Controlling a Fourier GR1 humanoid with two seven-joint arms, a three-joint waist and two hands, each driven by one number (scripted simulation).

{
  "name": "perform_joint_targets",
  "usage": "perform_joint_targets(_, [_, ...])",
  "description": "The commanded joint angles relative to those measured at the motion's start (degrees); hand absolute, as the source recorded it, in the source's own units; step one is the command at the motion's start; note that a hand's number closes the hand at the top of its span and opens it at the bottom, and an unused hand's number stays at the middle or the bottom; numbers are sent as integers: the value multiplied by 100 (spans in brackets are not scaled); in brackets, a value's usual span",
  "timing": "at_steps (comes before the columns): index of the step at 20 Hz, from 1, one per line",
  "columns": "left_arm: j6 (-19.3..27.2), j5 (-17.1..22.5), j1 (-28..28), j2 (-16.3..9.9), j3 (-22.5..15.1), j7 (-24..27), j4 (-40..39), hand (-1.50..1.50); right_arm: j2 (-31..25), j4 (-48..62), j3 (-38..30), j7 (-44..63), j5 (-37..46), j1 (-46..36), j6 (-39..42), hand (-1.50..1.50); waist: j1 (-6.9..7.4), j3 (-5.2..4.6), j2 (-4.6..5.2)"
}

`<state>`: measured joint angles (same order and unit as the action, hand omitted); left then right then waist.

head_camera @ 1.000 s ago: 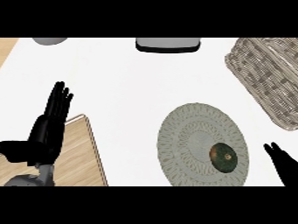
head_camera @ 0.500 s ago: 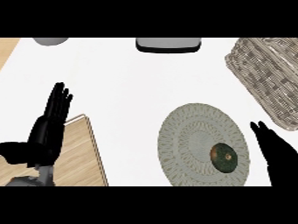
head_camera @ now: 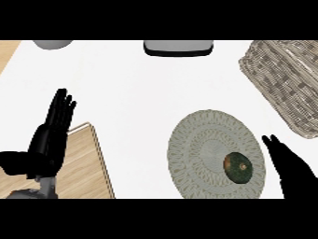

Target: Pick the squash from the placemat and place it in the basket

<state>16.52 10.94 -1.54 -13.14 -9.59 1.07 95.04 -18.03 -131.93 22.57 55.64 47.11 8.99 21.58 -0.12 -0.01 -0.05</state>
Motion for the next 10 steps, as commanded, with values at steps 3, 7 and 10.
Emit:
perform_joint_targets(3, [-61,-242,-304,214,137,-13,-281,0,123,509,-167,-731,293,309,-555,-150,-12,3,3])
perform_joint_targets(7, [-208,-265,-156,265,231,-137,-41,0,451,453,412,-384,938,313,-544,-150,-3,1,0])
perform_joint_targets(10, [-284,-307,66,427,225,345,-334,0,469,474,170,-316,916,127,-388,-150,1,-1,4])
